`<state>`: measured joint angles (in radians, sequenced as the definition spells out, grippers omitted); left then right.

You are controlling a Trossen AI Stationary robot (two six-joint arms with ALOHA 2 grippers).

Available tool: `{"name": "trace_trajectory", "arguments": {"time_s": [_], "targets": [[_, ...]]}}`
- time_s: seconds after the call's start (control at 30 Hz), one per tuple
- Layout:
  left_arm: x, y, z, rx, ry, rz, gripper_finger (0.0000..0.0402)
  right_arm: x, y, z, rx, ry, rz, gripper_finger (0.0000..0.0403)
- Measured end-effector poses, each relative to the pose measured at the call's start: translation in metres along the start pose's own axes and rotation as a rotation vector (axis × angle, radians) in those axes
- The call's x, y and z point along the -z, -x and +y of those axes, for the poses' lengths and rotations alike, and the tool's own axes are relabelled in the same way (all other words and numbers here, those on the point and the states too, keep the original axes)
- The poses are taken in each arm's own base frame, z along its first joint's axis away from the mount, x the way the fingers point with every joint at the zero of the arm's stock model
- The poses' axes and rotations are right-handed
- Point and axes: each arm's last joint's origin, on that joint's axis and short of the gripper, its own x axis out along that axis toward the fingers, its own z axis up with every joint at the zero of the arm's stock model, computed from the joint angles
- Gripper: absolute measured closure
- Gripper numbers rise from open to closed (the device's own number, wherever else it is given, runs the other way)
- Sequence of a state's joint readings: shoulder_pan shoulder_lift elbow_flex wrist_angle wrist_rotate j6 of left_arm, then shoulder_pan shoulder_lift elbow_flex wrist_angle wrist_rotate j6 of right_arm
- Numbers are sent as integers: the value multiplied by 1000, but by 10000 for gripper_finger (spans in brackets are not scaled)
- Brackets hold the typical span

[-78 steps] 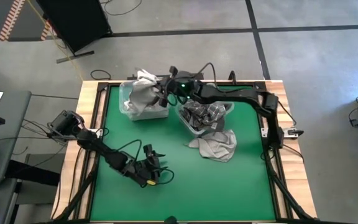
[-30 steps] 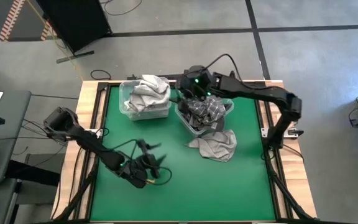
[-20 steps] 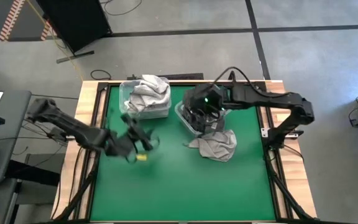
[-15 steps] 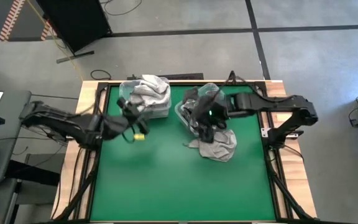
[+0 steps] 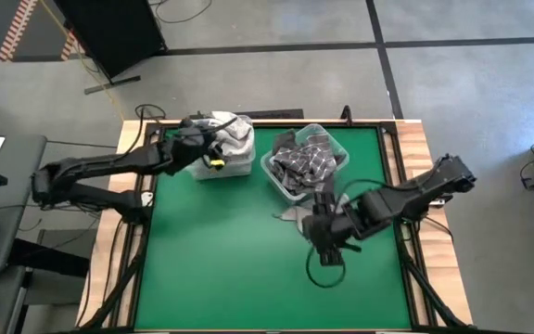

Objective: Sort towels by color in basket
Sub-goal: Put the bottom light gray towel into the left transparent bin, then put the light gray towel into the left transparent bin

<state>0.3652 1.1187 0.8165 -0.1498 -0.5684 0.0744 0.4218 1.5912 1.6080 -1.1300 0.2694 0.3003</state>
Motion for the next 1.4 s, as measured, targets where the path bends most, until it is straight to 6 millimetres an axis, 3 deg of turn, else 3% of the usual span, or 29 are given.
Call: {"name": "trace_trajectory", "arguments": {"time_s": [0.13, 0.37, 0.63, 0.8, 0.97, 1.4], "targets": [[12, -30, 5, 18, 22, 87, 187, 10, -1, 16, 50, -21, -4, 117], [42, -73, 7, 94, 236, 293, 187, 20, 1, 31, 109, -73, -22, 117], [73, -100, 9, 107, 303, 477, 187, 37, -21, 32, 187, -108, 33, 117], [68, -93, 12, 123, 308, 459, 187, 55, -43, 27, 243, -155, 108, 117], [47, -73, 21, 138, 331, 386, 187, 78, -63, 25, 298, -185, 182, 117], [-19, 9, 33, 254, 379, 44, 187, 121, -113, 11, 346, -263, 219, 117]]}}
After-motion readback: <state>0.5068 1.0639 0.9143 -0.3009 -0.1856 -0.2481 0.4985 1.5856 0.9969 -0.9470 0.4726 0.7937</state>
